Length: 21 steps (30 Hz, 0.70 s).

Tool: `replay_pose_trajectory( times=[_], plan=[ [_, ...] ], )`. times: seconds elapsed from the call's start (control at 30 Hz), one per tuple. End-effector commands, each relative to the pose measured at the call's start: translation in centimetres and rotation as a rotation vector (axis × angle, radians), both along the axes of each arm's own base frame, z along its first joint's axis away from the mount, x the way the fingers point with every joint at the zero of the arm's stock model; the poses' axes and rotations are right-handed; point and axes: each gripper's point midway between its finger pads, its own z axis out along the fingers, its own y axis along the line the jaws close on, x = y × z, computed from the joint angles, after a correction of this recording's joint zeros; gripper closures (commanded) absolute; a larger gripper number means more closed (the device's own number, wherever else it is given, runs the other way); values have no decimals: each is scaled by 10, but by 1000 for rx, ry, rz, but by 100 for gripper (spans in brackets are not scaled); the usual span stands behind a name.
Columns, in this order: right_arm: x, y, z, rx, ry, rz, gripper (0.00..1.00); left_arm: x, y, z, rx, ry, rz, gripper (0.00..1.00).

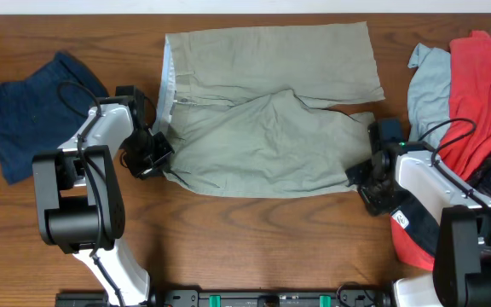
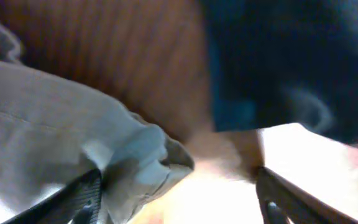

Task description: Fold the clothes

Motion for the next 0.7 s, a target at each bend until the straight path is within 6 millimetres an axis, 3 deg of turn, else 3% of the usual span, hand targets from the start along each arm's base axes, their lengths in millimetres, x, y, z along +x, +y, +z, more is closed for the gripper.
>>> replay_pose_trajectory(
  times=[0.0,0.1,0.17,0.2,0.33,0.47,0.67],
  plan=[
    [-23,2,-19,-16,76,4,45,-6,6,-3,30,22,1,94],
    [-26,2,-20,-16,85,24,69,-7,6,-3,30,26,1,94],
    [-26,2,-19,-14,82,75,92,-10,8,-3,41,36,-1,94],
    [-26,2,-19,-13,81,103,99,-11,10,-3,49,41,-2,94],
    [-25,-1,-18,-7,78,204,99,-15,14,7,77,43,-10,94],
    [-19,-11,-6,-4,73,209,99,-16,20,33,114,-10,-17,94],
    [9,-35,48,-39,-73,263,99,-17,24,87,147,-160,-38,94]
  ],
)
